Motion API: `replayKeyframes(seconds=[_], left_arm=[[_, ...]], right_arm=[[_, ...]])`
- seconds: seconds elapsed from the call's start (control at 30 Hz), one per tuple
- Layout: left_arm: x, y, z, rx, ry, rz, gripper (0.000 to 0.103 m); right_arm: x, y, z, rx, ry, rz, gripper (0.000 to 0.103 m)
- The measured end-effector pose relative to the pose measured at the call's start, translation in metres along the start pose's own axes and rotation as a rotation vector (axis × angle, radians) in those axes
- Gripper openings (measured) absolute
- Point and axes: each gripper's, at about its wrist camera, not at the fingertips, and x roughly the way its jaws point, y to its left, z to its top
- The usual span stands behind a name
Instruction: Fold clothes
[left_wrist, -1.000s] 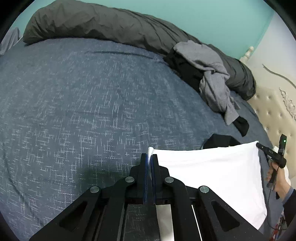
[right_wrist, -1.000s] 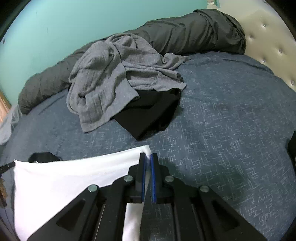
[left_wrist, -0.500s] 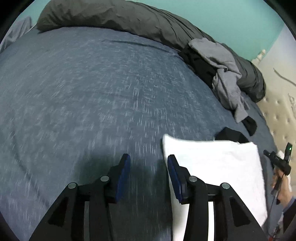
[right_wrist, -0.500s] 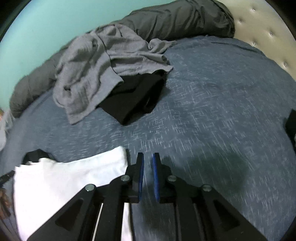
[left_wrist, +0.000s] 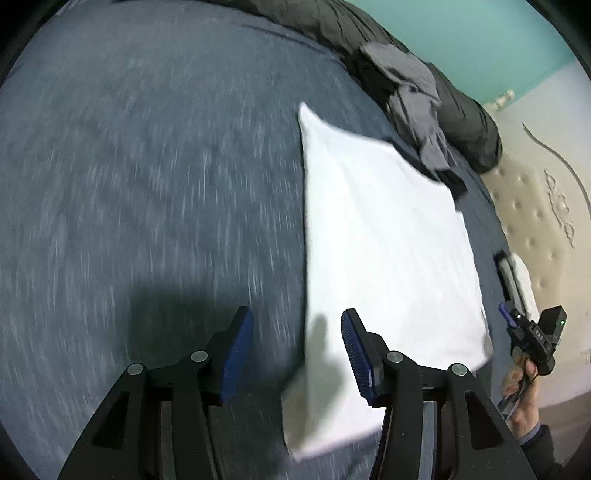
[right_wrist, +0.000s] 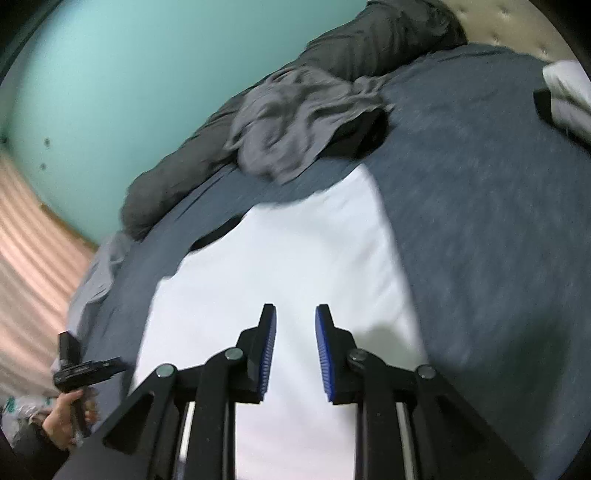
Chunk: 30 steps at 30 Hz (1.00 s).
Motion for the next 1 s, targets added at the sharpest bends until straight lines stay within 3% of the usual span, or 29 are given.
replayKeyframes(seconds=[0.23, 0.63, 0.7, 0.77, 0.9, 1.0], left_arm=[[-0.007, 0.005, -0.048, -0.059, 0.009, -0.026, 0.054], [0.005, -0.001, -0.078, -0.073, 0.008, -0.062, 0.053], [0.010, -0.002, -0.079, -0.068, 0.010, -0.070, 0.046], [0.012, -0.001, -0.080, -0.068, 0.010, -0.069, 0.018], [0.010, 0.000, -0.080, -0.057, 0.008, -0.087, 0.011], [0.006, -0.001, -0.078, -0.034, 0.003, -0.080, 0.010]], right_arm=[[-0.009, 0.051, -0.068, -0.046, 0.071, 0.102, 0.021], [0.015, 0.085, -0.114, -0.025, 0.137, 0.158, 0.023], [0.027, 0.094, -0.114, -0.039, 0.163, 0.143, 0.023], [0.040, 0.102, -0.112, -0.056, 0.188, 0.123, 0.023], [0.055, 0.110, -0.117, -0.079, 0.228, 0.080, 0.022], [0.068, 0.115, -0.120, -0.109, 0.260, 0.042, 0.012]])
